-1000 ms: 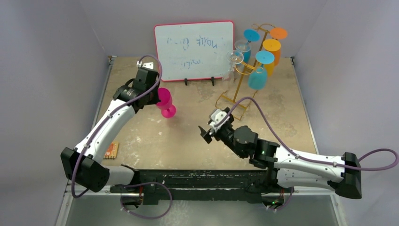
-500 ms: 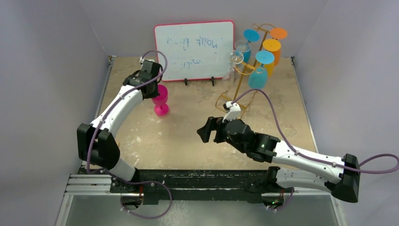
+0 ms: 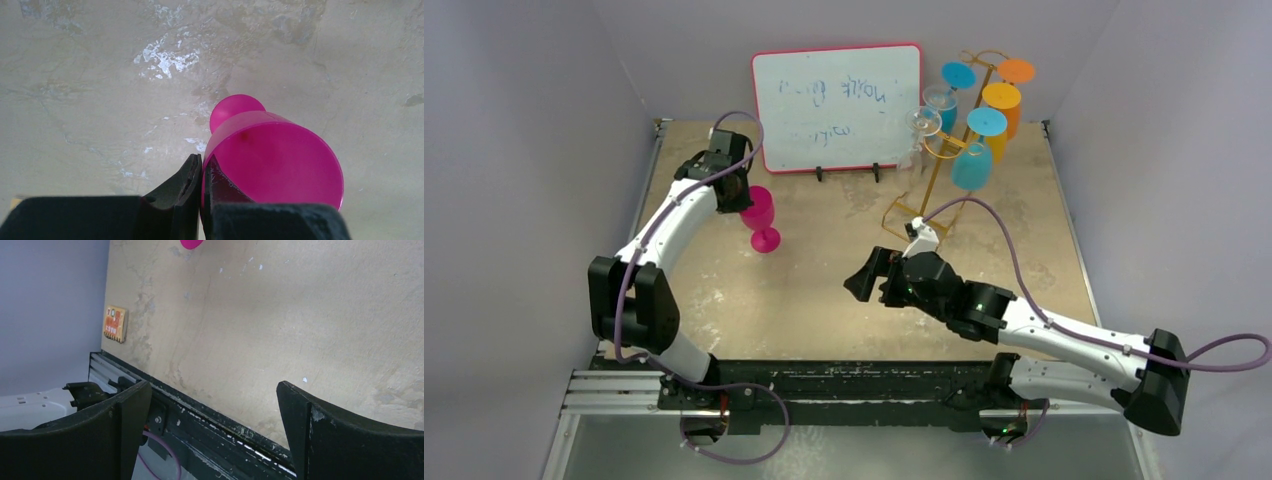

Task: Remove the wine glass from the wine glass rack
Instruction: Place the wine glass at the center of the board.

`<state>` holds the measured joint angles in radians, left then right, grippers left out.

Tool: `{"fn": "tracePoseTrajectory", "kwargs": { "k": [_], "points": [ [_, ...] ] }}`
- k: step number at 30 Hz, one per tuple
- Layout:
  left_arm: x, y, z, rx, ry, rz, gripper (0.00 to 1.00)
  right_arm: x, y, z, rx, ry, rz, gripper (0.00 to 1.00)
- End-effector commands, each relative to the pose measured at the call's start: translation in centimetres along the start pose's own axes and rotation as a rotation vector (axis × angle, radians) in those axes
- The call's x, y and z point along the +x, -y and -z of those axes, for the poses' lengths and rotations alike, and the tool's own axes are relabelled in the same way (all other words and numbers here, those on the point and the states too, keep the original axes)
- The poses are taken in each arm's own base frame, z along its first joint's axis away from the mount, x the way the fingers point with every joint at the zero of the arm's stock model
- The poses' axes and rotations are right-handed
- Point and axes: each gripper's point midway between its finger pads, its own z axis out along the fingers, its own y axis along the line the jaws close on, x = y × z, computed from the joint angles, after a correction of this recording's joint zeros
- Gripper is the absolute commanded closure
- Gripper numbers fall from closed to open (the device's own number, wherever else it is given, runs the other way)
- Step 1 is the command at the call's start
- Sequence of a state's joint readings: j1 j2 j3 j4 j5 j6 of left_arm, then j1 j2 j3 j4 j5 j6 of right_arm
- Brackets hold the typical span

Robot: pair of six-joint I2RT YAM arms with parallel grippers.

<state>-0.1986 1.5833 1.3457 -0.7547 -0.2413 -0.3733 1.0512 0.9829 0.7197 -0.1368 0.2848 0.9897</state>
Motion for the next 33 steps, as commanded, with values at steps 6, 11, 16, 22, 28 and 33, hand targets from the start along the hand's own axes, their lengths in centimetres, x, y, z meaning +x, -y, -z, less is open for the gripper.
{"fn": "tracePoseTrajectory", "kwargs": {
  "k": [6, 11, 16, 22, 28, 33],
  "points": [
    [-1.7, 0.1, 1.3, 0.021, 0.05, -0.006, 0.79, -0.5, 0.4, -0.1, 0.044, 0.014, -0.077, 0.01],
    [-2.3, 0.1, 1.9, 0.022, 0.059, -0.008, 0.62, -0.9, 0.8, 0.6, 0.044, 0.038, -0.094, 0.01],
    [-2.7, 0.7, 2.7, 0.064, 0.067, -0.006, 0.52, -1.0, 1.4, 1.1, 0.052, 0.057, -0.118, 0.01],
    [-3.3, 0.9, 4.9, 0.114, 0.135, 0.029, 0.4, -0.7, 2.8, 1.1, 0.078, 0.079, -0.167, 0.01],
    [-3.6, -0.6, 8.7, 0.117, 0.257, 0.079, 0.3, -0.6, 3.6, 0.9, 0.086, 0.091, -0.112, 0.0],
    [-2.5, -1.5, 11.9, 0.171, 0.366, 0.168, 0.29, -0.4, 4.8, -0.1, 0.063, 0.053, -0.105, 0.0]
  ]
}}
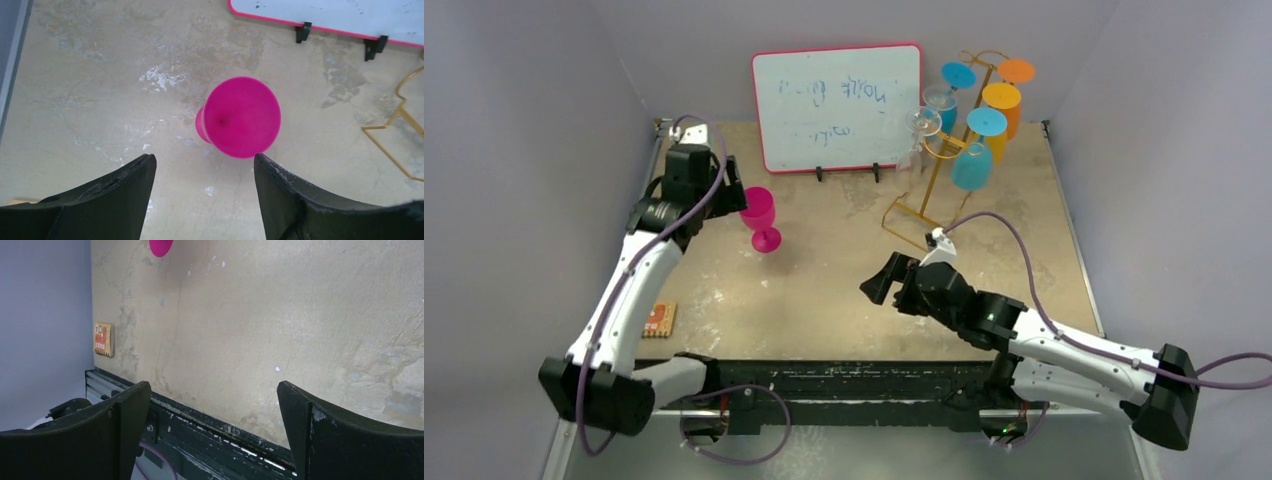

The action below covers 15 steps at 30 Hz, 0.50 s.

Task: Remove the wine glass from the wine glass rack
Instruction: Place the wine glass at the center of the board, then pick up the wine glass from the wine rack.

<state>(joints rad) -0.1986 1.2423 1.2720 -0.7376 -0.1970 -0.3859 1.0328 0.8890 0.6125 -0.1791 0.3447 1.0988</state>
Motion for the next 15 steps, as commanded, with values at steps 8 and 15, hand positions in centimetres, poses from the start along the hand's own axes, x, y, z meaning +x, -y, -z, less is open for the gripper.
{"fn": "tracePoseTrajectory", "kwargs": {
  "k": [8, 15],
  "points": [
    [2.9, -4.7, 5.7, -0.035, 0.313, 0.22, 0.23, -3.5, 5.3, -2.1, -0.042, -0.005, -0.205, 0.0],
    [4.4, -8.1, 7.8, -0.138, 0.421, 0.295, 0.2, -7.4, 9.9, -1.0, -0.05, 0.081, -0.378, 0.0]
  ]
}}
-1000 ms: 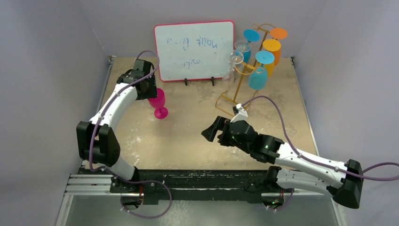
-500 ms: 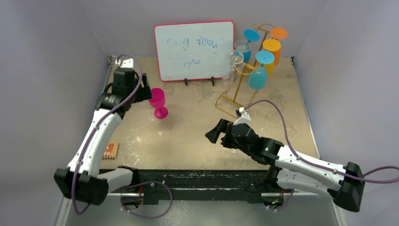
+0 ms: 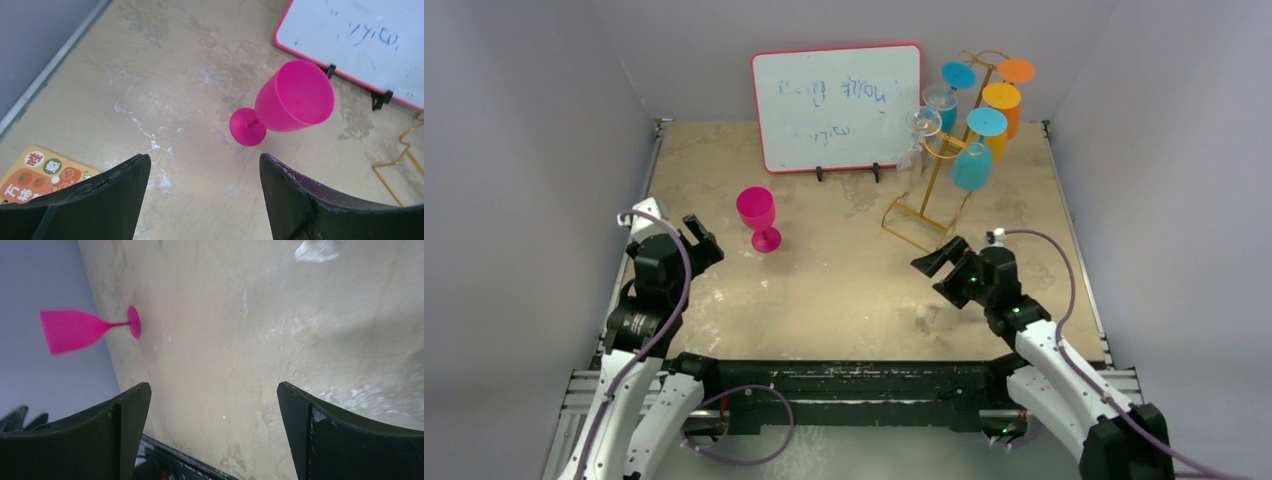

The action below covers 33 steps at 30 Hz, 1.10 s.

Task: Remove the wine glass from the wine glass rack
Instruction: Pick up the wine glass from the wine rack.

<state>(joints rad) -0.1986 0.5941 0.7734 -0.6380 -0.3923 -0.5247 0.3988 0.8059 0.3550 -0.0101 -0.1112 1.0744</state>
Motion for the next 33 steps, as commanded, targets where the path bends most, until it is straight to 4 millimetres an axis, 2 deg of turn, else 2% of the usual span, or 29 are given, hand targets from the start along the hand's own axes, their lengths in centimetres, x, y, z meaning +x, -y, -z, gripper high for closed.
{"fn": "tracePoseTrajectory", "kwargs": {
  "k": [1, 6, 10, 13, 17, 21, 23, 24, 27, 29, 33],
  "points": [
    [-2.5, -0.8, 0.7, -0.036, 0.127, 0.08, 0.2, -3.2, -1.1, 1.5, -0.121, 0.031, -0.082, 0.0],
    [-2.0, -0.3, 0.6, -0.009, 0.104, 0.08, 0.2, -7.8, 1.2, 2.2, -0.066, 0.124, -0.177, 0.0],
    [-1.9, -0.7, 0.5, -0.034, 0.105, 0.082, 0.2, -12.0, 3.6, 2.8, 0.133, 0.177, -0.164, 0.0],
    [-1.9, -0.8, 0.4, -0.042, 0.105, 0.079, 0.2, -15.8, 4.7, 4.3, 0.331, 0.269, -0.088, 0.0],
    [-1.9, -0.7, 0.3, -0.037, 0.098, 0.066, 0.2, -20.4, 5.5, 6.9, 0.415, 0.431, -0.081, 0.0],
    [-1.8, -0.7, 0.1, -0.042, 0.091, 0.061, 0.21, -24.0, 4.5, 8.5, 0.199, 0.427, -0.124, 0.0],
    [-1.8, -0.7, 0.1, -0.042, 0.093, 0.062, 0.21, -25.2, 3.2, 9.1, 0.062, 0.399, -0.11, 0.0],
    [-1.8, -0.6, 0.1, -0.04, 0.093, 0.061, 0.21, -25.6, 1.8, 9.3, -0.014, 0.377, -0.071, 0.0],
    [-1.7, -0.5, 0.0, -0.031, 0.089, 0.053, 0.21, -25.9, -1.8, 10.0, -0.164, 0.309, 0.071, 0.04],
    [-1.6, -0.3, -0.1, -0.025, 0.082, 0.045, 0.21, -25.2, -3.3, 10.6, -0.223, 0.28, 0.113, 0.05],
    [-1.4, 0.0, -0.3, -0.013, 0.069, 0.036, 0.21, -26.0, -6.2, 12.8, -0.25, 0.338, 0.214, 0.07]
  ]
}}
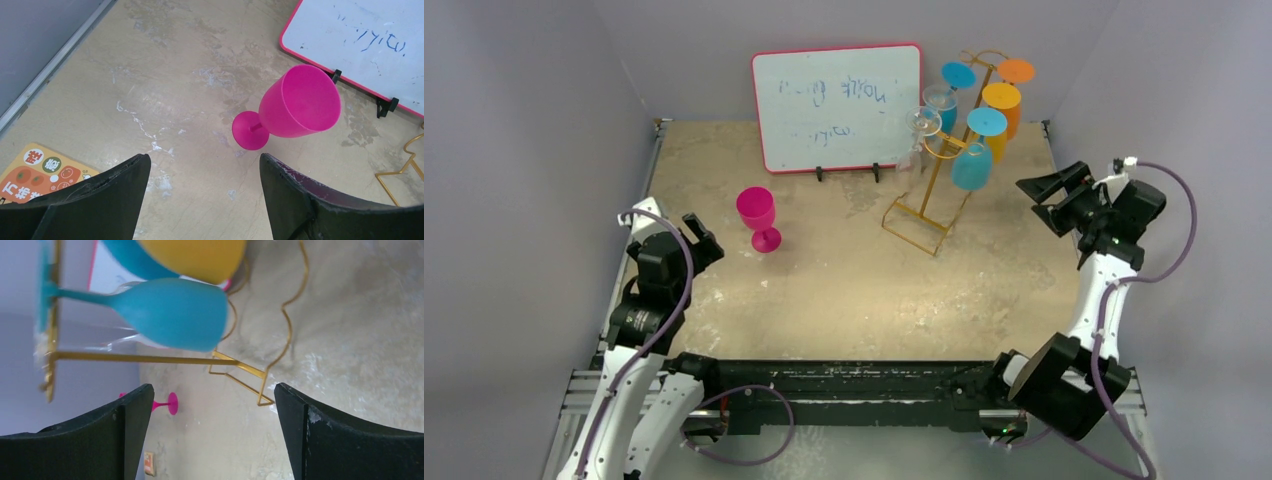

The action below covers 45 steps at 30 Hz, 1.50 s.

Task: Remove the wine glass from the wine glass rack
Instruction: Pick up the wine glass from the wine rack.

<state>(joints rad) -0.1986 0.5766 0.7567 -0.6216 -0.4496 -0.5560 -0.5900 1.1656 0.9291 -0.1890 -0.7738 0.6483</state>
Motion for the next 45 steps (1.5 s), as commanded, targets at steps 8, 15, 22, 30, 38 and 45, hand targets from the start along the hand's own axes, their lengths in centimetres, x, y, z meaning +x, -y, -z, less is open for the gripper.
{"fn": "tracePoseTrajectory", "kwargs": {
  "k": [8, 15, 22, 30, 38, 45],
  "points": [
    [-0.9, 1.1, -0.3, 0.045, 0.024, -0.007, 0.21, -3.1, -12.7, 3.9, -0.355, 0.049, 0.288, 0.13],
    [-1.4, 1.1, 0.3, 0.059, 0.046, 0.0, 0.16, -2.2, -14.2, 0.2, -0.284, 0.027, 0.214, 0.14],
    [-1.6, 0.1, 0.5, 0.011, 0.067, 0.025, 0.1, -3.8, -15.0, -0.7, -0.269, 0.043, 0.164, 0.17],
    [-1.5, 0.2, 0.3, 0.006, 0.058, 0.021, 0.1, -5.9, -15.3, -1.7, -0.21, 0.096, 0.078, 0.18],
    [-1.2, -0.1, -0.1, -0.016, 0.045, 0.01, 0.13, -5.9, -16.3, -2.6, -0.218, 0.114, 0.067, 0.2],
    [-1.2, 0.0, -0.1, -0.013, 0.043, 0.007, 0.09, -5.8, -16.3, -3.8, -0.194, 0.106, 0.079, 0.28]
  ]
}}
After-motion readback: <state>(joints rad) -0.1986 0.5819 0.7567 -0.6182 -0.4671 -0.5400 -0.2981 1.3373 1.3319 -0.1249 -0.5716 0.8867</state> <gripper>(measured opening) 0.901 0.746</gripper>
